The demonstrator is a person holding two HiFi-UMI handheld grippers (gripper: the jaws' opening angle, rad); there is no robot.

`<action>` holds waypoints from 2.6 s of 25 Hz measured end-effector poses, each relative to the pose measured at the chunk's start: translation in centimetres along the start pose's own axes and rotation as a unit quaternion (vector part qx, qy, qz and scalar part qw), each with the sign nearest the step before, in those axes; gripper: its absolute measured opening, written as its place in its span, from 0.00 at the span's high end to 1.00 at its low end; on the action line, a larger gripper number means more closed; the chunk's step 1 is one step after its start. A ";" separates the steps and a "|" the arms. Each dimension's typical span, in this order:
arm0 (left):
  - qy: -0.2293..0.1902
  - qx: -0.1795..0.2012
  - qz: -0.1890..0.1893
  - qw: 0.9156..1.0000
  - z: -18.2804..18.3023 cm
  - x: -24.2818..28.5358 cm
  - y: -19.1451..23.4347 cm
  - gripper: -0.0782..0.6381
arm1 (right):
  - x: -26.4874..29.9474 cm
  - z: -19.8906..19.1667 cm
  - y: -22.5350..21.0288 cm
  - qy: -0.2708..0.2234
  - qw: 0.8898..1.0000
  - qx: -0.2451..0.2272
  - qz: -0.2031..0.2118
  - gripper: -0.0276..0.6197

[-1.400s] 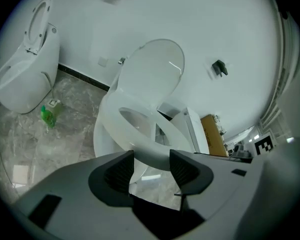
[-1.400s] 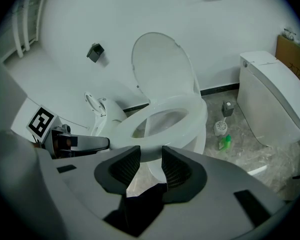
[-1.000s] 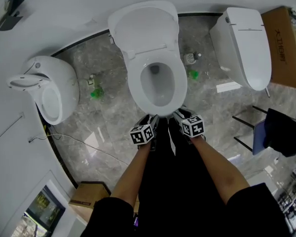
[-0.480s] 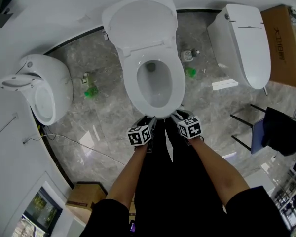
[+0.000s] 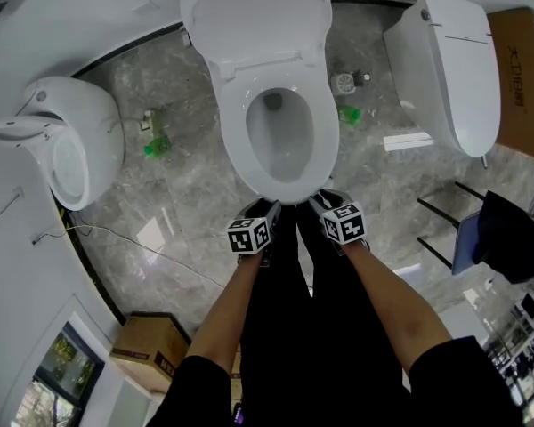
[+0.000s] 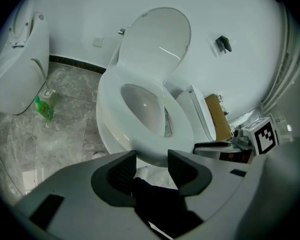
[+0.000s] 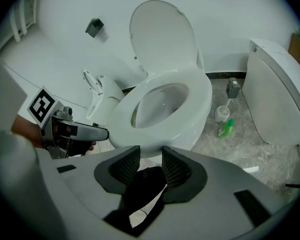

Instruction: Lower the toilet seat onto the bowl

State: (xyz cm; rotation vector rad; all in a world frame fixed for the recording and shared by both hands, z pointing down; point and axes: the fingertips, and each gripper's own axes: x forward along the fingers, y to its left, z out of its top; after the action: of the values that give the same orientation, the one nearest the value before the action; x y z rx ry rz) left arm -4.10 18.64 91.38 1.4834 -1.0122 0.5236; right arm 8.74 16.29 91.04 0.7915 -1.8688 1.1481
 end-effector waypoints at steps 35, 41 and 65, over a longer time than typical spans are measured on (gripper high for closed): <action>0.022 -0.007 0.044 0.999 -4.4 8.1 4.9 0.61 | 8.3 -5.4 -4.3 0.075 0.996 -0.055 0.006 0.73; 0.042 -0.006 0.035 0.999 -4.8 9.1 6.1 0.61 | 9.7 -5.9 -4.8 0.105 0.994 -0.037 -0.005 0.73; 0.027 -0.017 0.054 0.998 -5.3 11.7 7.1 0.64 | 12.8 -7.4 -6.9 0.158 0.987 -0.011 0.026 0.78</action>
State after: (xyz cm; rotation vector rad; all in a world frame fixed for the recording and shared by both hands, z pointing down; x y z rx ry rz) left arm -2.67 20.92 105.80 1.3830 -1.0568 0.6181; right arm 10.21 19.00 107.10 0.5153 -1.6412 1.2063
